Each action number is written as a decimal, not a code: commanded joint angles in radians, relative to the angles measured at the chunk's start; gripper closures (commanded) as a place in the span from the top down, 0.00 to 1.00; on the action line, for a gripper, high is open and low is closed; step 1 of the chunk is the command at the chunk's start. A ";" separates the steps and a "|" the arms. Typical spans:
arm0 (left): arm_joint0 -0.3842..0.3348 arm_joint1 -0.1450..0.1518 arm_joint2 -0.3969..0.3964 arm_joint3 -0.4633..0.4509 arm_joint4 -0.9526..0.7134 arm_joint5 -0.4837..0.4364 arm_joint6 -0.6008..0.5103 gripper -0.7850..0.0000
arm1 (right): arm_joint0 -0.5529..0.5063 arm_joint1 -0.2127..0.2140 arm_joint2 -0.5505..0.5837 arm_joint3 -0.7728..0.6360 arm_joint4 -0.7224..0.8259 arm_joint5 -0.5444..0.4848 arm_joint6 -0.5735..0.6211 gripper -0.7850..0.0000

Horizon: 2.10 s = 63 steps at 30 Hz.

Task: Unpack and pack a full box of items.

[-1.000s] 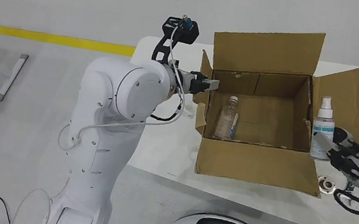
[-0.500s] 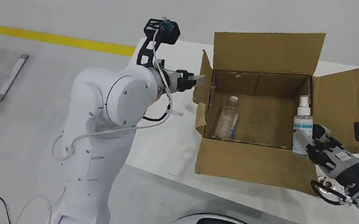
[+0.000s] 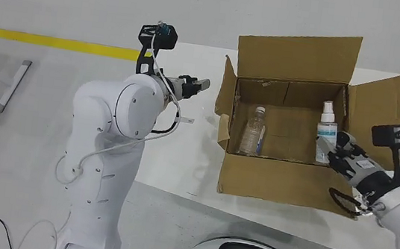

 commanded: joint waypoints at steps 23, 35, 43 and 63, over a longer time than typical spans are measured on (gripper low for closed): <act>0.000 0.000 0.000 0.000 0.000 0.000 0.000 1.00 | 0.542 -0.041 -0.505 0.507 -0.365 0.399 0.206 0.04; 0.000 0.000 0.000 0.000 0.000 0.000 0.000 1.00 | 0.576 -0.053 -0.527 0.531 -0.341 0.361 0.232 0.53; 0.000 0.000 0.000 0.000 0.000 0.000 0.000 1.00 | 0.455 -0.031 -0.322 0.319 -0.244 0.285 0.211 0.48; 0.000 0.000 0.000 0.000 0.000 0.000 0.000 1.00 | -0.041 0.008 0.622 0.079 0.045 -0.015 0.264 1.00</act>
